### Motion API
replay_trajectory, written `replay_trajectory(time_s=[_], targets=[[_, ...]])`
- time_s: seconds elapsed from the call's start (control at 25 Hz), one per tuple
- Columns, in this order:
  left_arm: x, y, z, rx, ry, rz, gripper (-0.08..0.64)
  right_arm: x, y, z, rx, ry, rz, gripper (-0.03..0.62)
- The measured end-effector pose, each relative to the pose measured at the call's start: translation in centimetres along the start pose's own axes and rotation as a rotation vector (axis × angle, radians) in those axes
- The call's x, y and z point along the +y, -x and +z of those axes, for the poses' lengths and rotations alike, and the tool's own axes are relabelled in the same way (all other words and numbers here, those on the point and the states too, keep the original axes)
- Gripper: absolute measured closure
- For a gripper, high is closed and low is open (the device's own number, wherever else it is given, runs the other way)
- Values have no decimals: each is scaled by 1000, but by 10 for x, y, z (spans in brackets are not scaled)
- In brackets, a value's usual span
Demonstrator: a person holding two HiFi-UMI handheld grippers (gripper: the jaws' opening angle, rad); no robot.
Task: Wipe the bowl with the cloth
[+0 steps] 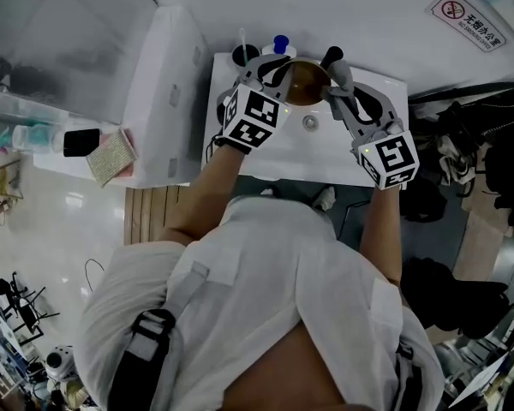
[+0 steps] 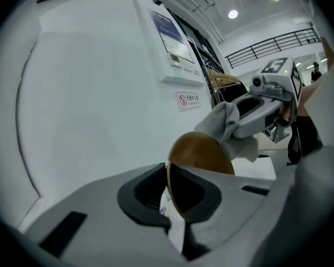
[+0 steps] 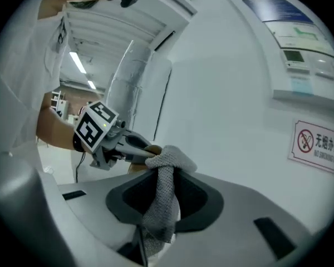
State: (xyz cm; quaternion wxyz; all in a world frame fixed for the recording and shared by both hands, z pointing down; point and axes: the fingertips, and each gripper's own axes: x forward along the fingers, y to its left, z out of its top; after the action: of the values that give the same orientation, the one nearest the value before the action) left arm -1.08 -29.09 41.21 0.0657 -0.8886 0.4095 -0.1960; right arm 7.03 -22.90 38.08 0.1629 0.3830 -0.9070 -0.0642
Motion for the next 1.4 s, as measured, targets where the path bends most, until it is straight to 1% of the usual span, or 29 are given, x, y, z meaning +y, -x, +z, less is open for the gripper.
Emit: replay_trajectory(time_s=[0.16, 0.24, 0.36, 0.48, 0.56, 0.64, 0.72, 0.8, 0.88, 0.96, 1.04, 1.12, 1.28, 1.36, 1.4], targets=[[-6, -8, -7, 45, -38, -16, 543, 5, -30, -20, 158, 135, 11, 472], [-10, -12, -8, 65, -58, -22, 543, 4, -41, -24, 208, 195, 8, 472], [-16, -17, -9, 100, -110, -31, 543, 2, -52, -29, 275, 285, -12, 474], [-23, -18, -14, 150, -181, -58, 543, 6, -62, -27, 297, 384, -9, 484], [-29, -19, -15, 180, -243, -80, 545, 10, -67, -25, 302, 442, 8, 504], [-34, -18, -14, 204, -299, -97, 545, 15, -70, -25, 311, 485, 24, 512], [-35, -16, -13, 215, -326, -107, 545, 19, -73, -26, 318, 504, 29, 523], [-32, -13, -11, 209, -318, -109, 545, 19, -75, -25, 310, 487, 22, 532], [-29, -9, -9, 194, -296, -97, 545, 18, -75, -23, 298, 451, 5, 537], [-25, -6, -5, 173, -268, -65, 545, 14, -74, -23, 288, 408, -24, 540], [-21, -3, -2, 144, -222, -30, 545, 10, -71, -22, 273, 349, -55, 540], [-15, 1, 1, 105, -149, 3, 545, 5, -67, -22, 251, 270, -85, 540], [0, 11, 4, 15, 48, 69, 544, 0, -62, -20, 181, 73, -115, 534], [3, 14, 3, -9, 118, 88, 543, 0, -60, -21, 173, 17, -137, 533], [0, 14, 0, -6, 133, 86, 541, 0, -59, -24, 187, 17, -147, 535]])
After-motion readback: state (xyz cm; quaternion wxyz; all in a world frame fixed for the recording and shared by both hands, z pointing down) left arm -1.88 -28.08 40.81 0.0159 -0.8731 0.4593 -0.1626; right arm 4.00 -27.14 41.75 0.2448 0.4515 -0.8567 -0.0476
